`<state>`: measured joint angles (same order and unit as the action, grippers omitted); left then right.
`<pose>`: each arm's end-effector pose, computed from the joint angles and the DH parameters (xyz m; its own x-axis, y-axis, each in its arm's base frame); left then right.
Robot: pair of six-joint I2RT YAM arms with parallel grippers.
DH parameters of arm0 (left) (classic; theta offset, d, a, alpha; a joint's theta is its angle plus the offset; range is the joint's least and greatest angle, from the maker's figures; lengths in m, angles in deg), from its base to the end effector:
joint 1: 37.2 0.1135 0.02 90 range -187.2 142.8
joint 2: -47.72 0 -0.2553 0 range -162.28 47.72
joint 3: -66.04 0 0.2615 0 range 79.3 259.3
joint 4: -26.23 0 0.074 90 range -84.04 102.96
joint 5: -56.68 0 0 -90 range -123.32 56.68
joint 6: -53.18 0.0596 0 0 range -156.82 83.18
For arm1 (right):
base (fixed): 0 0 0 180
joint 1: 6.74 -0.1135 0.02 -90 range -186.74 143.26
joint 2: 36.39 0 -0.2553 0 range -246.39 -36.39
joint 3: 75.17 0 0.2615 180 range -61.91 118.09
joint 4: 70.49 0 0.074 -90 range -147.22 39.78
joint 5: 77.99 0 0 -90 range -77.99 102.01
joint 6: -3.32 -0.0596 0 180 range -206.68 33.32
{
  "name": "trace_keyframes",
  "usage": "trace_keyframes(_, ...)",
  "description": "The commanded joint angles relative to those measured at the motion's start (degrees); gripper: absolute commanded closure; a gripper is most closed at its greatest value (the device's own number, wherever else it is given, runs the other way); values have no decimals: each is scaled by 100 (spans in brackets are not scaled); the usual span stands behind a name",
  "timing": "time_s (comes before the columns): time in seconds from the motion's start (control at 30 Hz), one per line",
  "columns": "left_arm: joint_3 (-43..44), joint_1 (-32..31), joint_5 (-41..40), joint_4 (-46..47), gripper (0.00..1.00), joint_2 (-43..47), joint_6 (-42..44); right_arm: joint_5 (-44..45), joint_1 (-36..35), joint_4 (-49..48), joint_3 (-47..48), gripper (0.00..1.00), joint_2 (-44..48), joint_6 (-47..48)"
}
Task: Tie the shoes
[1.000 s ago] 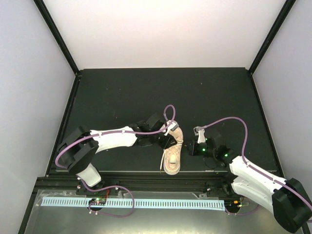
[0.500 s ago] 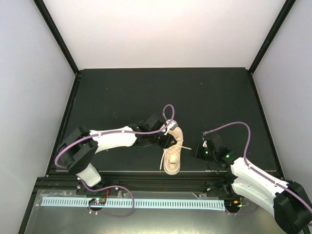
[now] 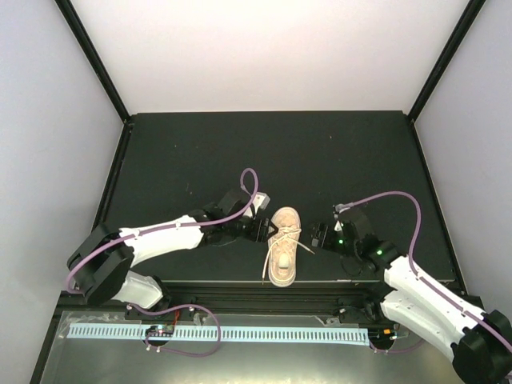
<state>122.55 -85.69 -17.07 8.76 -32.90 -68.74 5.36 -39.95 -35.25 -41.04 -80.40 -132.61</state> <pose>0.1964 -0.2471 0.1715 -0.8268 0.1683 -0.5367 0.4954 0.6698 -0.5531 0.1535 0.1087 0.1516 -0.8523 0.2950 -0.4318 0.0000 0.8257 0.5641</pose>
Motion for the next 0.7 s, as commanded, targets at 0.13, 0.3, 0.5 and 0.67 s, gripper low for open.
trace_keyframes(0.13, -135, 51, 347, 241, 48, -426, -594, -824, 34, -1147, 433, 20, -1231, -31)
trace_keyframes(0.3, -48, 75, 416, 333, 50, -699, -655, -1153, 24, -1640, 454, 27, -1700, -192)
trace_keyframes(0.5, -107, 130, 377, 507, 57, -789, -781, -1324, 25, -1938, 346, 34, -1930, -304)
trace_keyframes(0.67, -250, 173, 405, 834, 59, -694, -908, -1404, 25, -2087, 311, 40, -2058, -377)
